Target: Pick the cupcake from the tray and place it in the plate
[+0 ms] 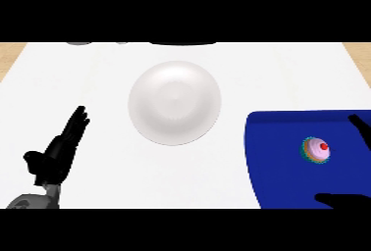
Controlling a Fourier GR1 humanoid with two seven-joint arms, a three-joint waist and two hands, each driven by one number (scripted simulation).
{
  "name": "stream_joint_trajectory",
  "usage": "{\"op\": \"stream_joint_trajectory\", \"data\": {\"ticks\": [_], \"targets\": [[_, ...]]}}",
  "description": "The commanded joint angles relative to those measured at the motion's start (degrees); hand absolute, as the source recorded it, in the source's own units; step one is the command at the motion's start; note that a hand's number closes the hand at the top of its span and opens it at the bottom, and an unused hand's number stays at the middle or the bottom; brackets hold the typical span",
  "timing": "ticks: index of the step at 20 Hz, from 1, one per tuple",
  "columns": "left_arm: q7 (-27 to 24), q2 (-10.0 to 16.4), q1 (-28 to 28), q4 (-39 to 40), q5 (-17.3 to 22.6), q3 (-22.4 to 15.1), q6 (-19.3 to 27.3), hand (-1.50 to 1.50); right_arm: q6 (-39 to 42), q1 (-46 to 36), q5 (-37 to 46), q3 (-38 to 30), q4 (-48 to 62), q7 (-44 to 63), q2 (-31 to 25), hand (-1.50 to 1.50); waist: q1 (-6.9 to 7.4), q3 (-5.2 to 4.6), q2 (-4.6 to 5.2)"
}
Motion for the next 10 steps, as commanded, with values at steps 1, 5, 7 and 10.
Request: {"op": "stream_joint_trajectory", "data": {"ticks": [1, 5, 7, 10], "targets": [[0.25, 0.69, -0.05, 0.57, -0.28, 0.78, -2.02, 0.00, 7.15, -2.49, 0.03, 0.50, -2.01, 10.08, -2.39, -1.50, 0.37, 0.04, 0.07], [3.75, -2.00, 0.01, -3.87, -2.41, -0.18, 1.18, 0.00, 12.75, -4.45, -2.98, -2.06, -2.04, 15.01, -2.71, -1.50, 0.39, 0.09, 0.00], [2.10, -0.29, 3.82, -4.93, -1.80, 0.77, -1.33, 0.00, 13.83, -6.36, -1.97, -3.14, 4.98, 11.61, -3.20, -1.50, 0.76, 0.11, 0.03], [2.34, -2.78, -2.09, 0.27, -3.03, 2.65, -1.67, 0.00, 15.16, -7.64, 0.82, -3.27, 7.35, 10.36, -0.65, -1.50, 0.22, 0.10, 0.08]]}}
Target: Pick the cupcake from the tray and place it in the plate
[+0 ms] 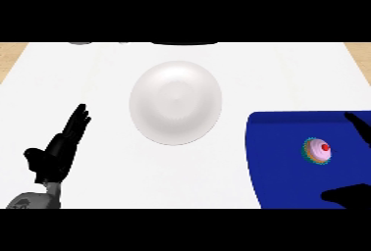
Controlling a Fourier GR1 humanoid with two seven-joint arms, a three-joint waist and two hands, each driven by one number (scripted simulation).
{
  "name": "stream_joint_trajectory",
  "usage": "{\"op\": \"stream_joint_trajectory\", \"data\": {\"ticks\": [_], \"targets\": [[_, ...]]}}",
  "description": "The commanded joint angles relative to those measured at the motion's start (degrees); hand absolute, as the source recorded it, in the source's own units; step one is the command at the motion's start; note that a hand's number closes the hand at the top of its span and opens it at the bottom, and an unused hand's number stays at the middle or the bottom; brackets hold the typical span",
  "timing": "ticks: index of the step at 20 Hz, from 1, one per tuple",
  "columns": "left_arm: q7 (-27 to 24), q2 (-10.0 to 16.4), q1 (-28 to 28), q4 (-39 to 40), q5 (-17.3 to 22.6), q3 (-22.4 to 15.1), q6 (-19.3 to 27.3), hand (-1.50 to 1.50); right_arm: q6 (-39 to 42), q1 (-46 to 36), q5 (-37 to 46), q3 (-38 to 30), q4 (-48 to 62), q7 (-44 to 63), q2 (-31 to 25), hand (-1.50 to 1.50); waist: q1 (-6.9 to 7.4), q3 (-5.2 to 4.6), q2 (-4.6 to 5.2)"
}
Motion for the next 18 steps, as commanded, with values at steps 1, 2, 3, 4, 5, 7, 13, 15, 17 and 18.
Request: {"op": "stream_joint_trajectory", "data": {"ticks": [1, 2, 3, 4, 5, 7, 13, 15, 17, 18], "targets": [[-0.95, -0.16, -3.05, 4.42, -1.47, 1.82, -2.43, 0.00, 4.44, -0.63, 1.81, 0.53, -0.83, 3.95, 1.21, -1.50, -0.29, 0.00, 0.02], [1.00, -0.48, 2.89, -5.03, -1.71, -0.16, 0.38, 0.00, 5.28, -3.27, 2.89, 1.49, 3.53, 4.70, -0.02, -1.50, 0.49, 0.03, -0.03], [-1.62, -0.50, 1.24, 0.70, -2.17, 1.49, -0.31, 0.00, 4.93, 0.06, 5.19, 2.51, 1.60, 4.01, 0.47, -1.50, -0.07, 0.01, 0.00], [0.94, -0.10, 0.22, -0.51, -1.32, 1.95, -1.45, 0.00, 5.89, -6.00, 5.75, 3.11, 6.94, 4.73, 1.56, -1.50, 0.32, 0.02, 0.06], [-1.28, 0.62, 4.00, -2.14, -0.98, 2.26, -3.22, 0.00, 6.25, 0.39, 3.27, -1.86, 7.47, -2.89, -0.57, -1.50, -0.03, 0.04, -0.03], [0.58, -0.01, -1.40, 2.20, -1.32, 5.02, -4.41, 0.00, 8.23, -1.61, 5.81, 0.20, 4.78, 1.08, 3.11, -1.50, -0.17, 0.02, -0.01], [-1.51, -1.66, 4.83, -2.09, -3.49, 5.04, -5.73, 0.00, 11.57, -8.00, 8.23, -0.44, 8.81, 3.84, 6.72, -1.50, 0.12, 0.02, -0.04], [0.93, -3.56, 4.23, -3.77, -4.97, 4.59, -3.34, 0.00, 8.19, -7.52, 13.51, 1.30, 15.55, -1.22, 8.42, -1.50, 0.17, 0.04, -0.01], [-1.12, -4.53, 0.40, 0.21, -5.96, 4.93, -3.50, 0.00, 6.16, -9.87, 15.13, -0.02, 22.69, -4.51, 8.69, -1.50, 0.12, 0.04, 0.07], [-0.09, -4.87, -0.66, 1.57, -6.43, 5.85, -4.02, 0.00, 8.83, -8.17, 14.78, -1.45, 19.54, -4.25, 8.08, -1.50, -0.10, 0.03, 0.02]]}}
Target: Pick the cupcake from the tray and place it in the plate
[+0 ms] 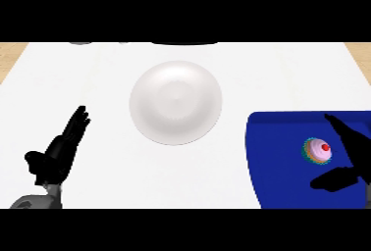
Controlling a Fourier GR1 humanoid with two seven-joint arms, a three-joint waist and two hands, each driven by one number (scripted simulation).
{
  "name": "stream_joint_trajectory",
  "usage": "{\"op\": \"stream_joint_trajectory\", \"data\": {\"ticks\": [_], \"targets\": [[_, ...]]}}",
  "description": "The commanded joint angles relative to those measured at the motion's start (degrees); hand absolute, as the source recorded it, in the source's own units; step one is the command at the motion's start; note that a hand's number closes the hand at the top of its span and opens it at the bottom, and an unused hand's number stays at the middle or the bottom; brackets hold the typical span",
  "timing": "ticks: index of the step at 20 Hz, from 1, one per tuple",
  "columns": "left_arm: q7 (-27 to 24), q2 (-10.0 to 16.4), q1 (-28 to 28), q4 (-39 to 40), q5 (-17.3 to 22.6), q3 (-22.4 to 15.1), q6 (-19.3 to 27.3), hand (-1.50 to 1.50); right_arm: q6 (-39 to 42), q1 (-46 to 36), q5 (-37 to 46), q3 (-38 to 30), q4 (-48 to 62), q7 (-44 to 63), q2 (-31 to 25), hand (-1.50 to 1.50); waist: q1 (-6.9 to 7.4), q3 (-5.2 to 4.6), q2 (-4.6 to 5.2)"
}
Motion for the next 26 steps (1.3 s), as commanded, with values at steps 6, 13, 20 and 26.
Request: {"op": "stream_joint_trajectory", "data": {"ticks": [6, 13, 20, 26], "targets": [[2.40, -1.34, 0.93, -2.08, -2.28, 2.75, -2.51, 0.00, 1.07, 0.18, 5.36, -1.72, 4.62, -3.92, 4.35, -1.50, -0.10, 0.00, -0.06], [3.64, -1.28, -0.11, -2.75, -2.48, 3.96, -3.83, 0.00, 0.39, -2.31, 7.73, 1.12, 9.49, -10.44, 6.89, 1.50, -0.08, 0.00, -0.06], [1.37, -4.21, -1.77, 0.84, -5.27, 3.62, -2.61, 0.00, -2.26, -8.37, 10.47, -0.10, 18.99, -21.89, 5.50, 1.50, 0.08, 0.00, 0.04], [2.31, -3.42, -1.01, 0.25, -3.68, 5.03, -4.17, 0.00, -11.26, -12.85, 14.63, -0.83, 27.78, -34.99, 3.13, 1.50, 0.29, 0.02, 0.08]]}}
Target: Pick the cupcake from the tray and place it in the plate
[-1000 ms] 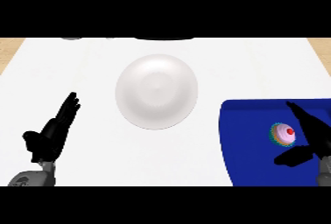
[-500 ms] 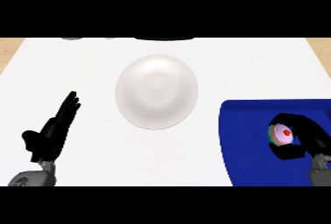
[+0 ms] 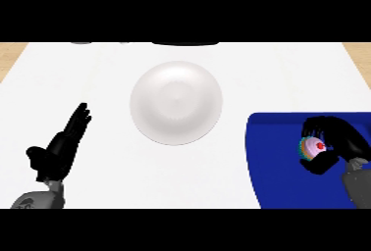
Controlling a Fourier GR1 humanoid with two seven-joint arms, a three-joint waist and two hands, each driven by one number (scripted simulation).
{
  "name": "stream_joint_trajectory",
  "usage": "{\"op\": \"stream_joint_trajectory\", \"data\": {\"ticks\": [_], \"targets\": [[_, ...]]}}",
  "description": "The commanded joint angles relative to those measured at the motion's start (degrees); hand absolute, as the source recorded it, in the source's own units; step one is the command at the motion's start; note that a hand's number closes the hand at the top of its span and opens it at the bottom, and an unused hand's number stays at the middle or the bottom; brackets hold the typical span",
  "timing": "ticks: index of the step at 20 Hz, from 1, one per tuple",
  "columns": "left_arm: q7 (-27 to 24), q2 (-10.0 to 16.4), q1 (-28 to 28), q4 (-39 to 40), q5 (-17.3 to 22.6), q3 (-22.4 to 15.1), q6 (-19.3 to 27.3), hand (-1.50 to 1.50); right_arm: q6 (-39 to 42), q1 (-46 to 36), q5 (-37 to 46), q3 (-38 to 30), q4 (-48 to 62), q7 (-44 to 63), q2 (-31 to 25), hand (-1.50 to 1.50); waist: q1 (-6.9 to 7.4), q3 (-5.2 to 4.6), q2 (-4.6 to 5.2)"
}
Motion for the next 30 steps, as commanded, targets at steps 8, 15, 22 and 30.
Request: {"op": "stream_joint_trajectory", "data": {"ticks": [8, 15, 22, 30], "targets": [[1.49, 3.56, -0.84, -0.74, 1.86, 4.09, -3.80, 0.00, -3.27, 0.97, -0.41, -2.55, -13.94, -5.00, -0.67, 1.50, -0.49, 0.54, 0.19], [3.50, 0.08, -3.74, 0.37, 0.17, 2.66, -0.73, 0.00, -1.29, 1.92, -3.60, -4.13, -32.04, -0.45, 1.13, 1.50, -1.01, 0.52, 0.11], [0.39, -2.12, -0.74, 0.47, -2.57, 0.80, -0.48, 0.00, -0.43, -5.91, -2.10, -1.79, -36.54, 7.51, 6.27, 1.50, -0.23, 0.53, 0.26], [-3.63, -1.59, -0.67, 3.85, -3.25, 2.82, -1.82, 0.00, 3.65, -14.92, 1.53, 4.92, -36.78, 16.48, 12.13, 1.50, -0.25, 0.51, 0.28]]}}
